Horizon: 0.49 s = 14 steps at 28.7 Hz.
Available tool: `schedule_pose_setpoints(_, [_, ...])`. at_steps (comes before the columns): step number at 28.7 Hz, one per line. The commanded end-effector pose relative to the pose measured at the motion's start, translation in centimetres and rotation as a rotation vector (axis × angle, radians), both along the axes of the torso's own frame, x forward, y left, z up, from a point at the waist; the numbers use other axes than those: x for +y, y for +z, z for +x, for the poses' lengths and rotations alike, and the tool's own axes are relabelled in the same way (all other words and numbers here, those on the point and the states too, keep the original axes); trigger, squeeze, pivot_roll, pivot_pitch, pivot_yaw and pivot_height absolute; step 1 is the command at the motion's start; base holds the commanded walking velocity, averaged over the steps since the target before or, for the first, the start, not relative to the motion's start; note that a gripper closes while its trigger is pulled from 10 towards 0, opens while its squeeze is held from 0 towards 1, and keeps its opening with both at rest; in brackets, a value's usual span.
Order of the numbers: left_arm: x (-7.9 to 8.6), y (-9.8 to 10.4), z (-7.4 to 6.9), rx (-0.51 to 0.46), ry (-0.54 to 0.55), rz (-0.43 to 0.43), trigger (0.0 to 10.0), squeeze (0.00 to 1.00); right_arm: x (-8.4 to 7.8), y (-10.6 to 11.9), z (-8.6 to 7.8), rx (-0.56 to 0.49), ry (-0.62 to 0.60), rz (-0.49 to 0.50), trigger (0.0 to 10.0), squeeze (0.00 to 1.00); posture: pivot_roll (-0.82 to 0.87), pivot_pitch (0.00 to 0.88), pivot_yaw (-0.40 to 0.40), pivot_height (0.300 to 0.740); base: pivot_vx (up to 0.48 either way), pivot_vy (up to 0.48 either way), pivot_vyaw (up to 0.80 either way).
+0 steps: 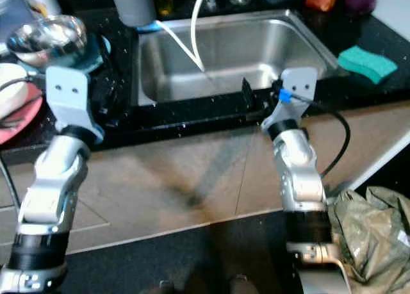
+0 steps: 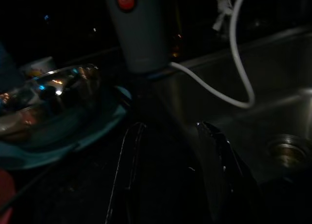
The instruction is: Kitchen organization
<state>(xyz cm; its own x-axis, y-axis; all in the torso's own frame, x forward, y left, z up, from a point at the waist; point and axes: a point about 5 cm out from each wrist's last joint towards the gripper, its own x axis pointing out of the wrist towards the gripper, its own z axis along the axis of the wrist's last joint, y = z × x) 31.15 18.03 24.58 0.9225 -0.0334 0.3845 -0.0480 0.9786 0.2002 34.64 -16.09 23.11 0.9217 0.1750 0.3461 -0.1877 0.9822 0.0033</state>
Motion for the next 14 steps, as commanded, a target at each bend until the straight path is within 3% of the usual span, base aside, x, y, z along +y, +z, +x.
schedule_pose_setpoints(1, [0.14,0.01,-0.13,0.001,0.004,0.007,10.0,0.00,0.66,0.13,-0.03,0.000,0.027,0.001,10.0,0.00,0.01,0.169,0.010,0.740,0.371,0.000,0.80])
schedule_pose_setpoints(7, [-0.12,0.18,-0.11,-0.003,-0.006,0.008,10.0,0.00,0.68,0.16,-0.07,-0.005,0.025,-0.012,10.0,0.00,0.01,0.170,0.014,0.740,0.372,0.000,0.80])
schedule_pose_setpoints(14, [-0.48,0.23,-0.09,-0.002,-0.018,0.012,10.0,0.00,0.30,-0.05,-0.11,0.004,0.010,0.012,10.0,0.00,0.01,0.170,0.016,0.740,0.371,0.000,0.00])
